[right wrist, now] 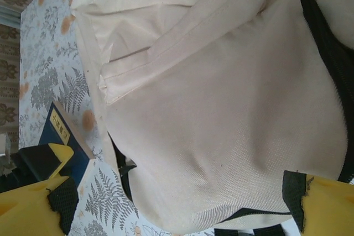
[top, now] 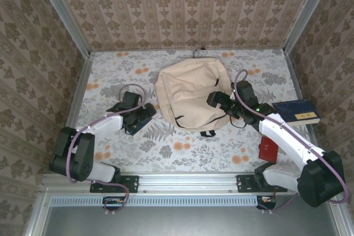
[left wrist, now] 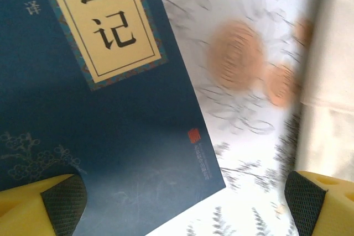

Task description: Pack books, pencil case, and school supplies into a backpack

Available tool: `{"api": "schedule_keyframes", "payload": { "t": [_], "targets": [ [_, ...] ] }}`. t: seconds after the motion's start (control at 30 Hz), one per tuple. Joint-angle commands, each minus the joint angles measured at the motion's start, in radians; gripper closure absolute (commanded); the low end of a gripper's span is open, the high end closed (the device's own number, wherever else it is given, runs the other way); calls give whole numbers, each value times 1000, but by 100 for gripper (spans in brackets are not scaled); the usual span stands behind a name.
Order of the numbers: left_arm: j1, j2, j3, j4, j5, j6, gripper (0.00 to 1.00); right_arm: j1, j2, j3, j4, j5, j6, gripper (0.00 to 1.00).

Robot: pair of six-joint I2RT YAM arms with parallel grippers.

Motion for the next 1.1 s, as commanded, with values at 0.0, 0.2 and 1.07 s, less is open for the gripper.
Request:
{"api": "schedule_keyframes", "payload": {
  "t": [0.0,0.2,1.07],
  "targets": [
    [-100,83,-30,-79,59,-98,3,20,14,38,-22,1,-21,2],
    [-179,98,57,-125,39,-96,3,61,40,80,-43,26,-52,3],
    [281,-233,-120,-168,208,122,39,390,985,988,-293,-17,-529,60]
  ]
}}
